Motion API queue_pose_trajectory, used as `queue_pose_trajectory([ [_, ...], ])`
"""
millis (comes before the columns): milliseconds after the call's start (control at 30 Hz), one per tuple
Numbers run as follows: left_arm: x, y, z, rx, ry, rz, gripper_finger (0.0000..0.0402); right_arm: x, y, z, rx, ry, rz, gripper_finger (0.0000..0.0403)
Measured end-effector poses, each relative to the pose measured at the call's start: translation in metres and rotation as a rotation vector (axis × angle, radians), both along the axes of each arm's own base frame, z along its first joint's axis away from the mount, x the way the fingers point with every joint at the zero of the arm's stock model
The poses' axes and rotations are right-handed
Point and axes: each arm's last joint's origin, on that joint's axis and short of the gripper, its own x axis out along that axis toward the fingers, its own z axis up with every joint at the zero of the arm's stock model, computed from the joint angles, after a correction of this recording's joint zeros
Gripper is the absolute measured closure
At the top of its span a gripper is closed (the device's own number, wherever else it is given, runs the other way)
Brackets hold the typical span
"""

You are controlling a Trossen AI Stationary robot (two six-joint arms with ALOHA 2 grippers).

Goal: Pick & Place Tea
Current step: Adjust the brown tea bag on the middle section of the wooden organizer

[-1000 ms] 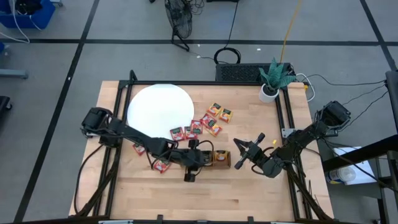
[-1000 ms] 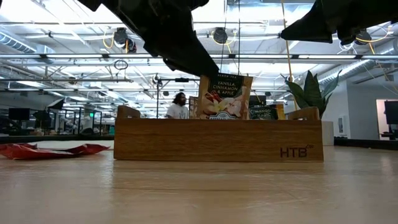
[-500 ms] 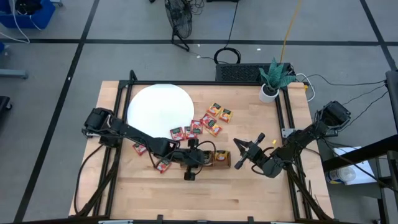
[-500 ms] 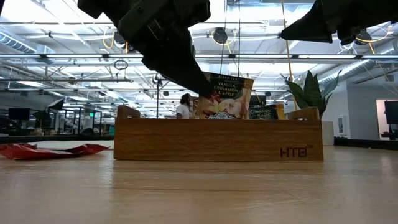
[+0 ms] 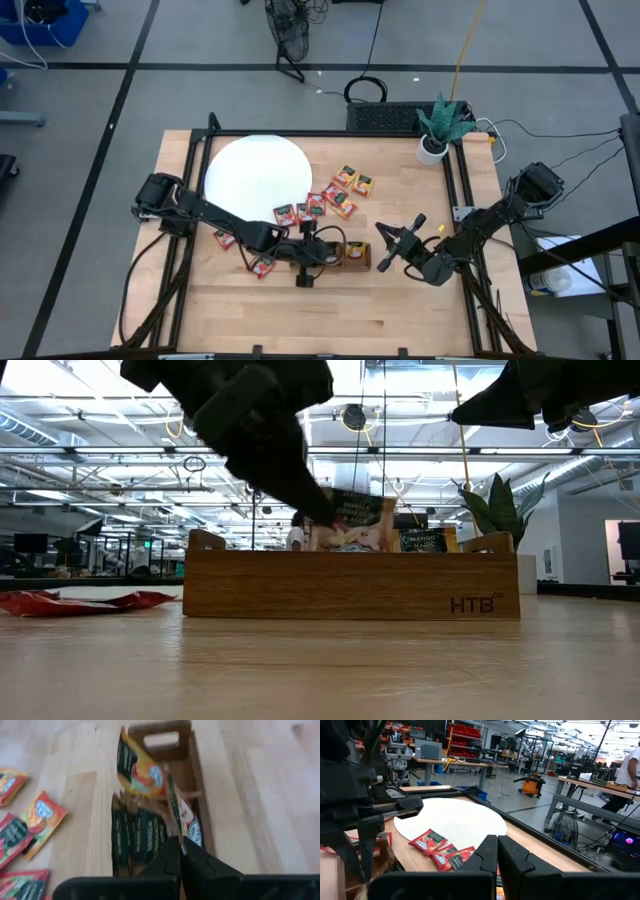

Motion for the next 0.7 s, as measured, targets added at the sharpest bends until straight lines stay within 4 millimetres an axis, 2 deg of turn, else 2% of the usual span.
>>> queue_pose_trajectory([
  [300,-0.008,-0.007,-0.016,0.007,0.005,-0.019,0.04,0.0,0.0,-0.001,-0.006,0.006,-0.003,0.0403],
  [700,-0.008,-0.007,-0.017,-0.022,-0.02,-0.036,0.0376,0.0,0.0,0.0,-0.005,0.005,-0.004,0.0403],
])
